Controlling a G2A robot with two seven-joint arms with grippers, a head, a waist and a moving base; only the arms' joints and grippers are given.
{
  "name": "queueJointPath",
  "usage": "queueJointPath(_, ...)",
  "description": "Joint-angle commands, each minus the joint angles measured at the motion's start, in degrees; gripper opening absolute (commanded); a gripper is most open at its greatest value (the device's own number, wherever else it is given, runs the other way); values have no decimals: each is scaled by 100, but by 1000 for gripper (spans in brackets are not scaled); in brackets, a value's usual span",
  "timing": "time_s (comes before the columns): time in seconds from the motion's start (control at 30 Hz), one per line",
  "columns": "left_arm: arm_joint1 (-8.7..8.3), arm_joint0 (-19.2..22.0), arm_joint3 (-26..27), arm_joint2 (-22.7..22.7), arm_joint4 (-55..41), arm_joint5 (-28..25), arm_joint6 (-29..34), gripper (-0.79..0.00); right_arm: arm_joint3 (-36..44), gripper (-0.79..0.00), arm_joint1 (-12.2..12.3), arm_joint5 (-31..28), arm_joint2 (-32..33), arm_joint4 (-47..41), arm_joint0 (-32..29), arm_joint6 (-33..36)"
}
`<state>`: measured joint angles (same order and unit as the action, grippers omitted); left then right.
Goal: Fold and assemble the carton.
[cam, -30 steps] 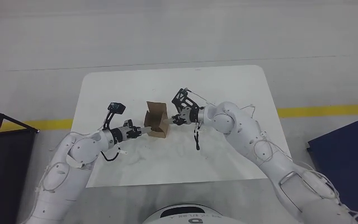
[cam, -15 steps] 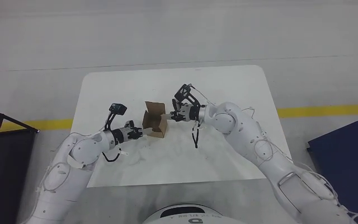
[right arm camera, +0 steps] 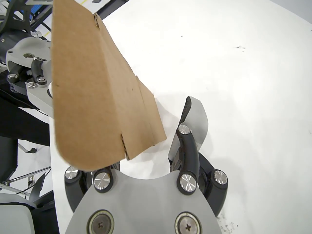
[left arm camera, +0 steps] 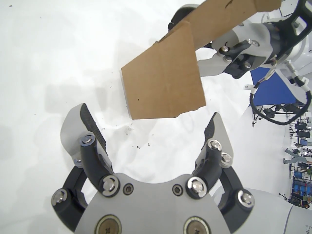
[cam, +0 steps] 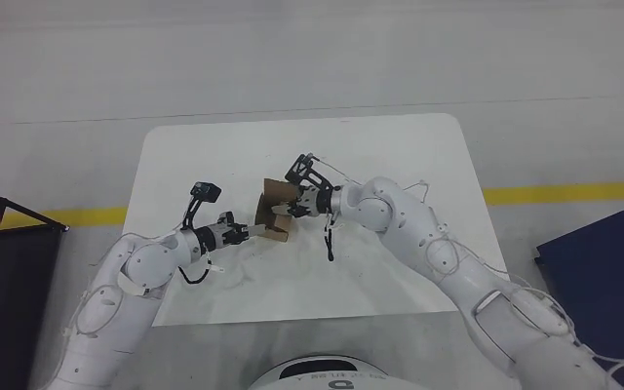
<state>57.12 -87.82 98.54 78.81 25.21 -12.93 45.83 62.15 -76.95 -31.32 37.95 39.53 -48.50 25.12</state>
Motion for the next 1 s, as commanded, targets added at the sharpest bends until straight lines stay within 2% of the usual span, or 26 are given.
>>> queueJointPath(0.0,-2,-13,6,2,-7,9,-19,0,-22,-277,-25,45,-42,82,34,25)
queueJointPath(0.1,-15,-70,49,126,-77,-12,-151,0,-49,-292,-66,59,-86,140,67,29)
queueJointPath(0.33,-79,-407,174,809,-547,-209,-438,0,-53,-348,-98,22,-75,215,67,46)
queueJointPath(0.47,-100,-390,114,907,-349,-52,-396,0,-26,-382,-105,15,-63,249,31,57)
queueJointPath(0.57,-91,-182,71,689,-131,76,-238,0,1,-394,-107,8,-44,267,-3,71)
queueJointPath(0.8,23,598,-376,-227,67,274,-22,0,87,-419,-96,-17,33,303,-94,85)
queueJointPath(0.97,76,899,-612,-545,159,336,-6,0,144,-422,-88,-40,77,328,-157,95)
